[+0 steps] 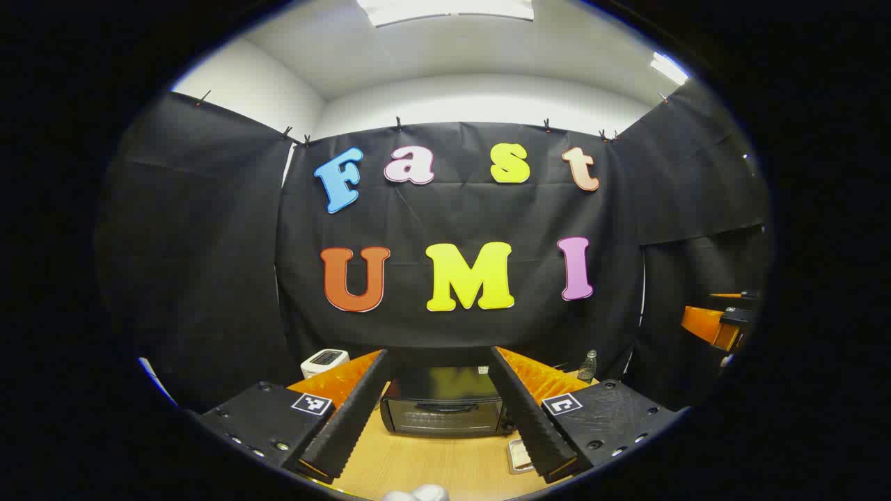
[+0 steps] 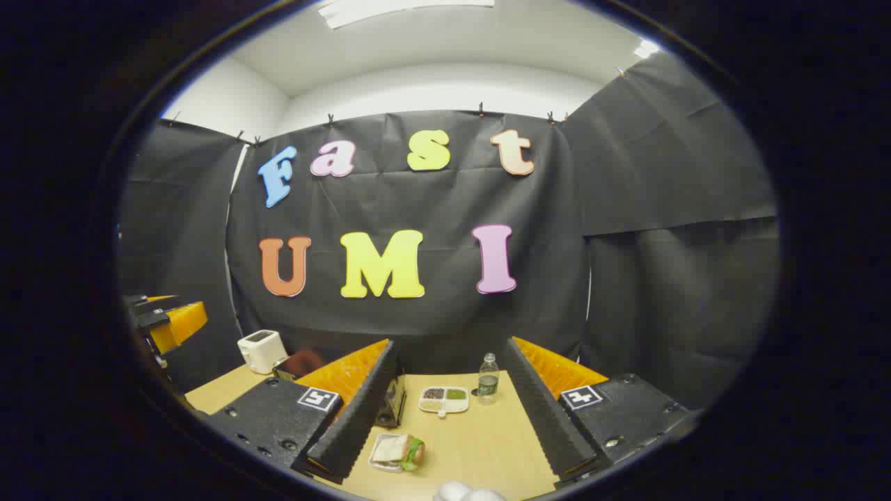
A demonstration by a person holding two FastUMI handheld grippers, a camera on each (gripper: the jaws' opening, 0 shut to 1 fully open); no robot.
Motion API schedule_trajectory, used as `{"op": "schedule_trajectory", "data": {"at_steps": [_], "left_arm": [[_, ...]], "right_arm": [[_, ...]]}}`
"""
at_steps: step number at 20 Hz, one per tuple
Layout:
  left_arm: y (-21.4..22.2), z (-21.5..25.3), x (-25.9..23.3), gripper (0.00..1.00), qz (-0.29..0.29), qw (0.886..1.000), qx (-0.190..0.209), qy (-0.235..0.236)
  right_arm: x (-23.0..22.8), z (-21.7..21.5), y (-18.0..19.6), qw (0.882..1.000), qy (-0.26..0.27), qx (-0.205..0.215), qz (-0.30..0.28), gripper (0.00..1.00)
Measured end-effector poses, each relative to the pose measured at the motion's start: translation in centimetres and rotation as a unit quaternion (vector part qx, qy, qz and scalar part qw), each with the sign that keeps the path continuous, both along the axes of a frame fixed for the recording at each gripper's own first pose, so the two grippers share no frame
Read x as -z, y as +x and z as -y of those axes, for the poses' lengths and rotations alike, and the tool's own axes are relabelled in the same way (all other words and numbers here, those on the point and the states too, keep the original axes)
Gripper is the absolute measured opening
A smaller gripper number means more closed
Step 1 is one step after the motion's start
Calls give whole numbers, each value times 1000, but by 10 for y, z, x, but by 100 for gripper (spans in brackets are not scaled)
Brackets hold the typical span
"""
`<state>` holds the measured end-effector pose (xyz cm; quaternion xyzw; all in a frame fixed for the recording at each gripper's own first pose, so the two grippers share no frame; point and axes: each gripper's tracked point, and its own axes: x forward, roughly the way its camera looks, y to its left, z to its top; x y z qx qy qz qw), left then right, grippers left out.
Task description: Open the electric oven with the left hand, put the food in, and close the electric oven.
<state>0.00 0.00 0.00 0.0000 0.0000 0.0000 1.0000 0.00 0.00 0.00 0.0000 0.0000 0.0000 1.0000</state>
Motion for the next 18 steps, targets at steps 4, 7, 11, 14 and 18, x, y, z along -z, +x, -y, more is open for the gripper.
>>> {"op": "schedule_trajectory", "data": {"at_steps": [4, 7, 11, 14, 18], "left_arm": [[3, -1, -1, 94, 1, 1000, -3, 4], [2, 2, -1, 94, 1, 1000, -1, 6], [3, 1, 2, 94, 1, 1000, -5, 8], [5, 1, 6, 94, -1, 1000, -6, 9], [16, 4, 22, 94, -12, 1000, -3, 0]], "right_arm": [[-1, -1, 4, 1000, -4, -3, 0, 97], [0, -2, 5, 1000, -8, -5, 0, 97], [0, -4, 4, 1000, -10, -9, 2, 97], [-1, -4, 5, 1000, -13, -11, 4, 97], [-1, -1, 5, 1000, -14, -17, 7, 97]]}}
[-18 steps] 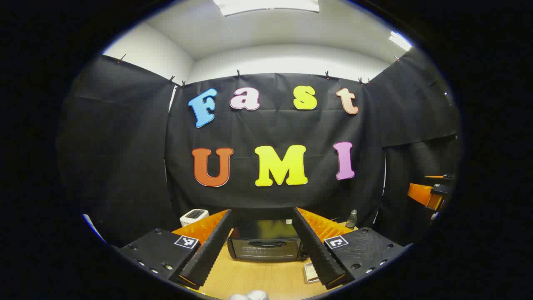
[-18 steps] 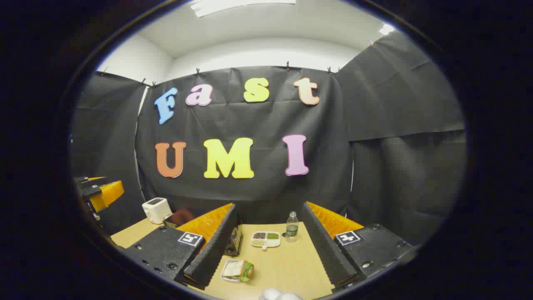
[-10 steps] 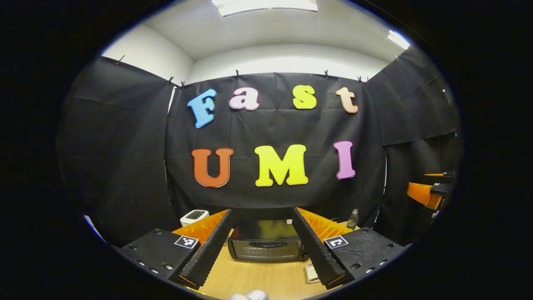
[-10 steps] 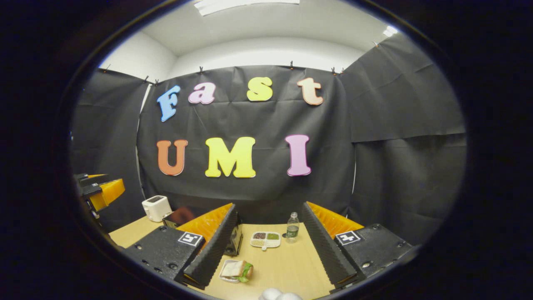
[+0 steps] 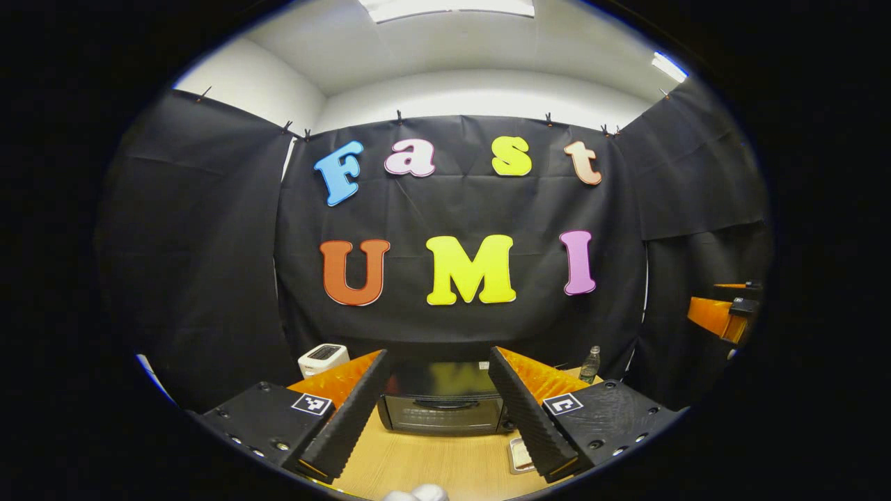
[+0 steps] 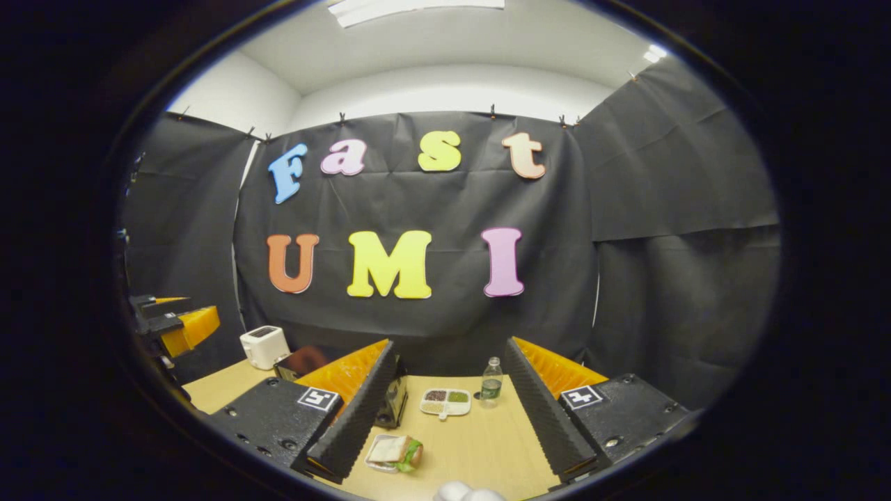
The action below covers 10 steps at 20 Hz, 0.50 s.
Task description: Open the electric oven with the left hand, put the food in, and close the electric oven.
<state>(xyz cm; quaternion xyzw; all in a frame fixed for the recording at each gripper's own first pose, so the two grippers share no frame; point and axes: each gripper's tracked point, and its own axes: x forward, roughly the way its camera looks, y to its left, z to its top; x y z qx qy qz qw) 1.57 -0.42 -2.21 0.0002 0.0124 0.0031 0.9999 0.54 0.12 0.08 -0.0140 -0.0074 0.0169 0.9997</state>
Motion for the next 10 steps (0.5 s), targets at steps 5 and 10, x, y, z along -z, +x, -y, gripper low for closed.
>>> {"op": "schedule_trajectory", "data": {"at_steps": [5, 10], "left_arm": [[32, 6, 39, 95, -20, 1000, 5, 1], [84, 11, 95, 94, -44, 999, 13, 3]], "right_arm": [[3, 15, 2, 1000, 0, 7, 2, 97], [16, 34, 4, 1000, -2, 21, -15, 97]]}}
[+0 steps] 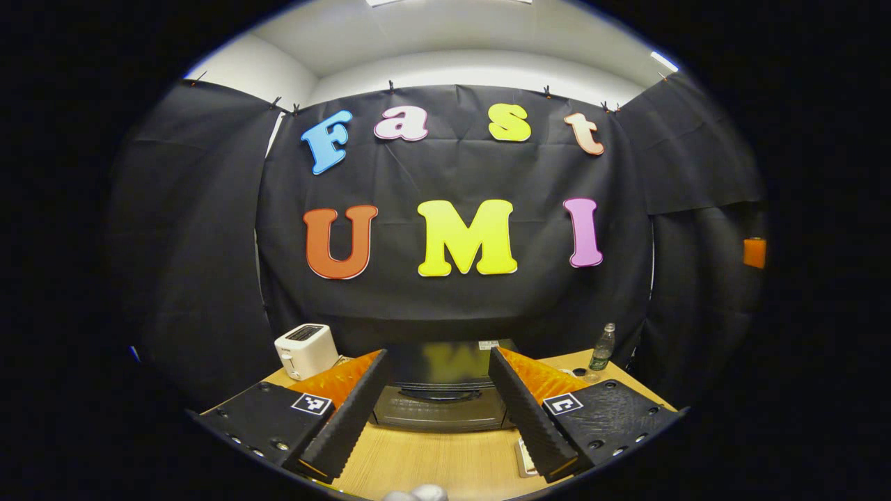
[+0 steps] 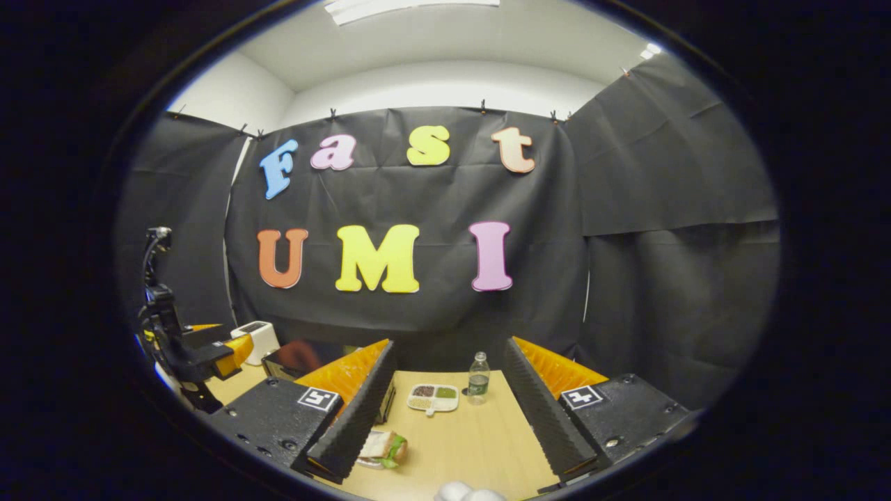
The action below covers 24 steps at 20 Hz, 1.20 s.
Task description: Open the electric oven with the left hand, put the food in, and close the electric oven.
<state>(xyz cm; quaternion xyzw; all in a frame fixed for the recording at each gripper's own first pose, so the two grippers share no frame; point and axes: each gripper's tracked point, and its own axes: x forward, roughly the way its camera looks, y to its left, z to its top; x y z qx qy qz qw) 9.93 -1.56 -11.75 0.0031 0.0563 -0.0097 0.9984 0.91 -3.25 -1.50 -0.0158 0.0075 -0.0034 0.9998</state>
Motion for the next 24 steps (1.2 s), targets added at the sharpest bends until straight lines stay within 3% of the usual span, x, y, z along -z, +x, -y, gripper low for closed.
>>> {"op": "schedule_trajectory", "data": {"at_steps": [7, 11, 17, 24], "left_arm": [[76, 9, 83, 95, -52, 999, 9, -12], [108, 12, 115, 95, -68, 998, 8, 7], [117, 11, 166, 96, -128, 992, 9, 12], [116, 7, 165, 99, -128, 992, 2, 5]], "right_arm": [[10, 21, 1, 999, -34, 38, -12, 97], [21, 24, 2, 998, -29, 51, -27, 97], [33, 23, -3, 997, -36, 58, -43, 97], [31, 18, -11, 997, -42, 59, -41, 97]]}}
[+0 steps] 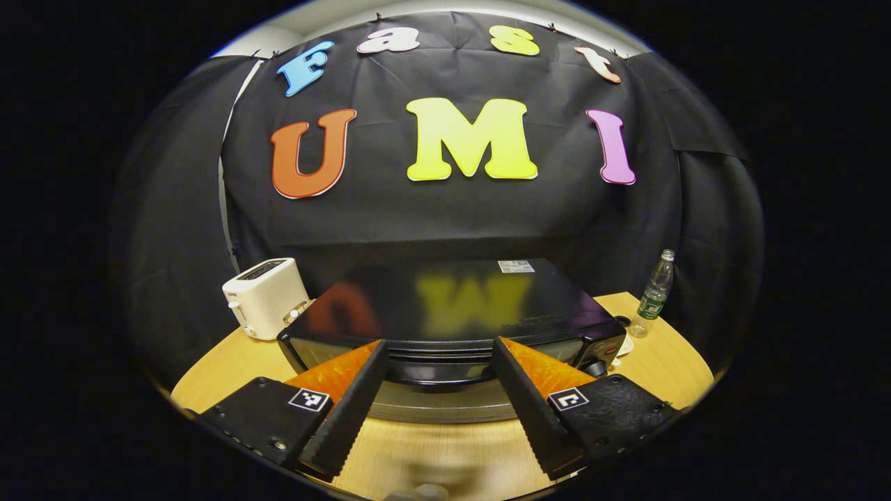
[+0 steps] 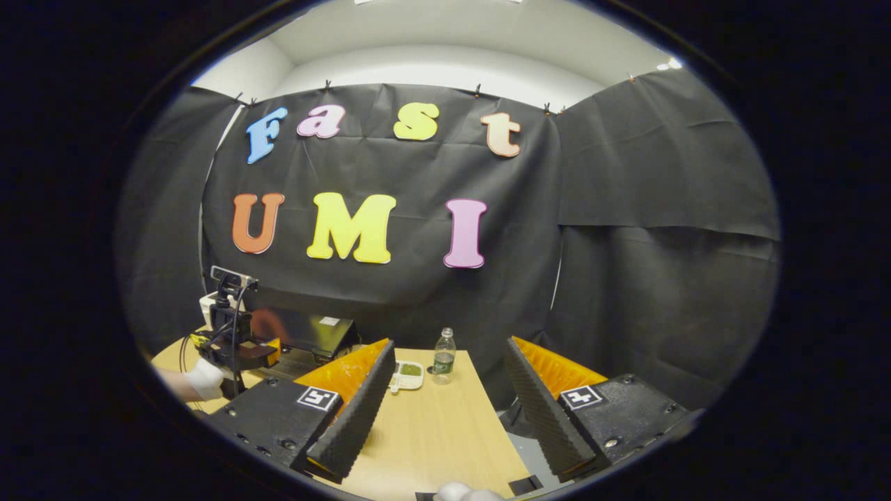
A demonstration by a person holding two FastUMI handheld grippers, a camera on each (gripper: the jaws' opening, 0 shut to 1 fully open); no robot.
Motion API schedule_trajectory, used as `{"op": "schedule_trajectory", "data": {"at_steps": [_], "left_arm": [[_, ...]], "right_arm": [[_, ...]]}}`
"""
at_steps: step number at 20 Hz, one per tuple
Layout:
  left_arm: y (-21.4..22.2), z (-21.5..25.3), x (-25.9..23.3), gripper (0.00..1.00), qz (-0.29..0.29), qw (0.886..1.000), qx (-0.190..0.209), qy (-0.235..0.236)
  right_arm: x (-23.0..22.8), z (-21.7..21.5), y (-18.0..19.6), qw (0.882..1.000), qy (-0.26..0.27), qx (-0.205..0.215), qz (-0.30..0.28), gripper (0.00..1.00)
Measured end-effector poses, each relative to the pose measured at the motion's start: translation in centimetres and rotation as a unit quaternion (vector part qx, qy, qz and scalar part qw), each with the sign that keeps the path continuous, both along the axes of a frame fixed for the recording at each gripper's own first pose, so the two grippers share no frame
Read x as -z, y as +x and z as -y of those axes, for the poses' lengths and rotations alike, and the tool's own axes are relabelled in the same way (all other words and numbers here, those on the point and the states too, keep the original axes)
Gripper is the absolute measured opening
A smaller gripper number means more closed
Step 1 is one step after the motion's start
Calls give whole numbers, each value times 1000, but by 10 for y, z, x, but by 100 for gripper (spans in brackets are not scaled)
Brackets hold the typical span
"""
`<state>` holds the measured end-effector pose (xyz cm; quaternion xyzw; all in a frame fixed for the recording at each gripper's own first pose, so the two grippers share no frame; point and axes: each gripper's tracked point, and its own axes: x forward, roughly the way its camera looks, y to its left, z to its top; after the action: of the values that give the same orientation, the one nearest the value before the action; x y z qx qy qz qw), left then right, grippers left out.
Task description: Open the electric oven with the left hand, put the food in, and close the electric oven.
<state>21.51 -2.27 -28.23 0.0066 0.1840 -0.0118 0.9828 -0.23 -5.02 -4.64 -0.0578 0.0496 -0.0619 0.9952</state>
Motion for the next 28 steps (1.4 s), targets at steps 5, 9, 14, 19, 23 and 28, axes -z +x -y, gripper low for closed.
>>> {"op": "schedule_trajectory", "data": {"at_steps": [5, 9, 14, 19, 23, 28], "left_arm": [[-14, -4, 2, 99, -10, 1000, -1, -6], [-60, -4, 90, 96, -161, 984, -15, -80], [-53, -21, 58, 94, -60, 996, -35, -54], [-43, -12, 17, 94, -20, 999, -5, -28], [-22, -6, -10, 94, -2, 1000, 9, -25], [7, -3, -11, 94, -12, 999, 22, -21]], "right_arm": [[2, -2, -5, 1000, 5, -3, 1, 97], [5, -4, -12, 1000, 8, -10, -1, 97], [4, -6, -14, 1000, -6, -16, 4, 97], [7, -7, -7, 1000, 2, -17, -1, 97], [9, -7, -1, 1000, 3, -17, 0, 97], [14, -12, 8, 1000, 4, -20, -7, 97]]}}
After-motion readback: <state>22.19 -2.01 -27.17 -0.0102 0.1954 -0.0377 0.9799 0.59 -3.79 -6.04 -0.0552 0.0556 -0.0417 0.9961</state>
